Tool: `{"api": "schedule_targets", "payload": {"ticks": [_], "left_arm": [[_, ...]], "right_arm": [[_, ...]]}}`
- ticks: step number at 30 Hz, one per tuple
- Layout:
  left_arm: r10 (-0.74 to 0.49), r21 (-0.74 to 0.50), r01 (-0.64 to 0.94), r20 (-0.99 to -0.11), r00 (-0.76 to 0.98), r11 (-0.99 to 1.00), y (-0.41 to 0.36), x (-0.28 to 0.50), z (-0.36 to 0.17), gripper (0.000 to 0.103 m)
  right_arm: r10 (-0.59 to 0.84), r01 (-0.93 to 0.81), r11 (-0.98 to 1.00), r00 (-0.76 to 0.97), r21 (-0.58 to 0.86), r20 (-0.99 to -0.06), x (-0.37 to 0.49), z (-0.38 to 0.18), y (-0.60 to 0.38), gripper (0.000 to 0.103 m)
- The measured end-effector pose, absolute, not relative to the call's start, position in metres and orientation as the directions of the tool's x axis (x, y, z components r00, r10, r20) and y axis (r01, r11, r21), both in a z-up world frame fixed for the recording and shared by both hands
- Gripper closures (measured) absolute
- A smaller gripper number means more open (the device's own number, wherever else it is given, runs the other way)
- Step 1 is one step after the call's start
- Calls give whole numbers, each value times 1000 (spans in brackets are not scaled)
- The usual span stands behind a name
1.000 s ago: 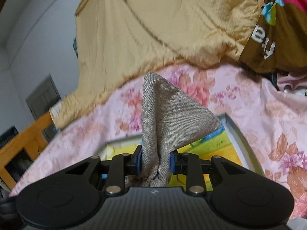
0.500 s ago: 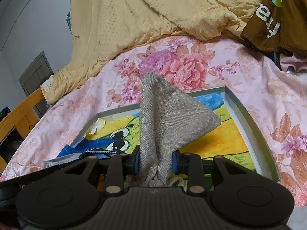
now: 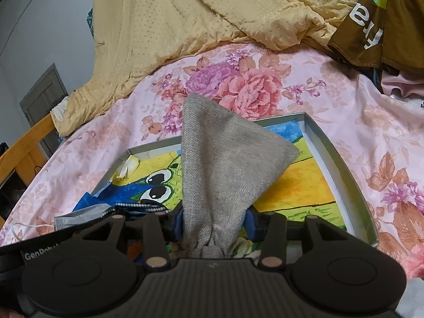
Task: Organize soft objects
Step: 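Open the right tool to drop the pouch while the left tool releases the sock, then withdraw both open tools from the tray back toward the pile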
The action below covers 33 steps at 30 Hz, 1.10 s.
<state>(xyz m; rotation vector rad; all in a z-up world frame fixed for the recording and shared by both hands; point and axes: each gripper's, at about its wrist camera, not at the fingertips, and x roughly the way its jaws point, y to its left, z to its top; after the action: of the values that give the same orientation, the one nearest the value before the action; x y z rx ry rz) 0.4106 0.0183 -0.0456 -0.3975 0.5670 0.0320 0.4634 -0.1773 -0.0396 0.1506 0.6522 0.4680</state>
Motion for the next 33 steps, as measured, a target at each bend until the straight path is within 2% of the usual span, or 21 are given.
{"api": "schedule_targets", "payload": {"ticks": [4,10,14,19,26,30,33], "left_arm": [[-76,-338,-130,-534,842,932,16,409,-43,65],[-72,-315,-117,-529,846,942,13,402,-38,47],[-53,-310,-131,-520,852,942,16,394,-32,30],[-27,-306,-152,-510,860,940,21,381,-20,24],[2,-300,-160,-466,885,941,24,353,3,11],[12,-290,-152,-434,901,945,24,331,16,6],[19,-282,-149,-418,908,948,24,316,23,4]], "right_arm": [[457,-364,889,693,277,-558,462,-38,-179,47],[456,-356,890,687,285,-566,459,-35,-182,38],[453,-349,892,697,288,-556,453,-28,-187,31],[451,-341,892,721,297,-526,440,-13,-196,20],[452,-346,890,754,296,-477,409,9,-206,9],[457,-358,886,783,294,-423,386,23,-210,2],[456,-363,884,810,296,-369,367,33,-213,0]]}}
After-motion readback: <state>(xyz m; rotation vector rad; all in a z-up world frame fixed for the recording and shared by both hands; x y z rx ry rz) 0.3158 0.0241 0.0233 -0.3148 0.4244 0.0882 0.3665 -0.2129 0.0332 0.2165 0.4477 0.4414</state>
